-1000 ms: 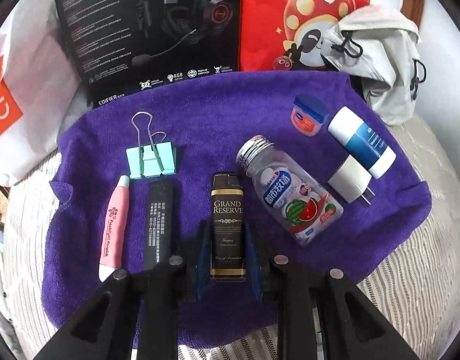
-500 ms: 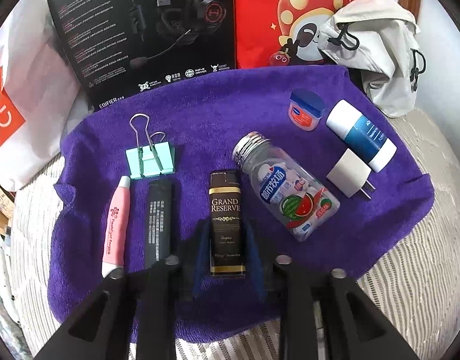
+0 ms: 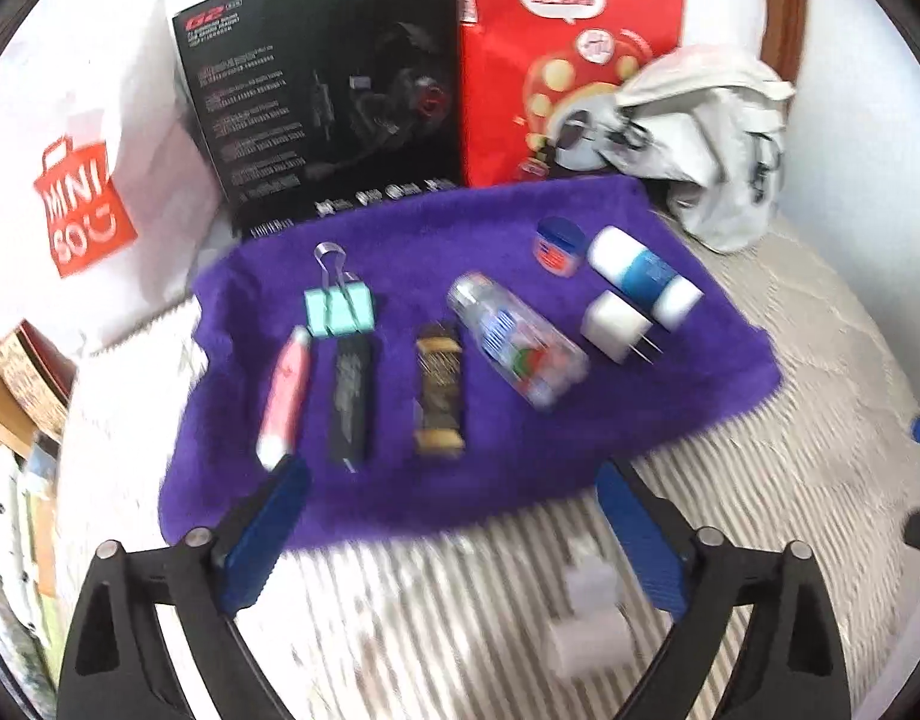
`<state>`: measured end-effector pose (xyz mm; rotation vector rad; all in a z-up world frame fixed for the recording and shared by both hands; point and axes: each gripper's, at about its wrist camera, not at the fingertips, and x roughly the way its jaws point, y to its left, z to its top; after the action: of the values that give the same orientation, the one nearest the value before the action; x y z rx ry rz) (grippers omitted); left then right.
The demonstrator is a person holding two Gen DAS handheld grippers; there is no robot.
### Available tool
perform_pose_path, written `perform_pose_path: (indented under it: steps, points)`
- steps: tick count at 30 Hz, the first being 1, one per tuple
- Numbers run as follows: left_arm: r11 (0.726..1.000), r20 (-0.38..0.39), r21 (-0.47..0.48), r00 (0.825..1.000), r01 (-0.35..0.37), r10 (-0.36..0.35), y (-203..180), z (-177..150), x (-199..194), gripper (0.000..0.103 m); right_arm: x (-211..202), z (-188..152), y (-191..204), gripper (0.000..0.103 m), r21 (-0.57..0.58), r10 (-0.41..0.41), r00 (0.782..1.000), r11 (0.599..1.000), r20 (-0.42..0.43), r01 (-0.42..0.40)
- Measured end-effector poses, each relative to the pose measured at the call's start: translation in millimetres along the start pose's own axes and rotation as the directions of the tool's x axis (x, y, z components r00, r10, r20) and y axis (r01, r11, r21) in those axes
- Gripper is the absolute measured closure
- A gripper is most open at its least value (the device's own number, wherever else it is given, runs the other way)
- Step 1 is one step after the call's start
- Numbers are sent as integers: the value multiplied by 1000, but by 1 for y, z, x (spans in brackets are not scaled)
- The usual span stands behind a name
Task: Organize rigid objects
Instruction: 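Grasp the white tape roll with the left gripper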
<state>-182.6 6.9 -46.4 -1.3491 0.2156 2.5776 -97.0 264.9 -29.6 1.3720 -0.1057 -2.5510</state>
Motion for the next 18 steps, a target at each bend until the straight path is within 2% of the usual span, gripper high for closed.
perform_pose_path:
  steps: [8, 16, 18]
  points:
    - [999, -46, -38, 999, 23, -25, -23, -48, -1, 5, -2, -12, 17, 0, -36, 9, 1000, 999, -19, -10]
    - [994, -92, -103, 995, 39, -48, -34, -77, 16, 5, -5, -23, 24, 0, -65, 19, 999, 998, -32, -21]
    - [994, -82, -102, 996, 29, -37, -34, -80, 18, 0, -5, -26, 24, 0, -65, 21, 999, 998, -39, -24]
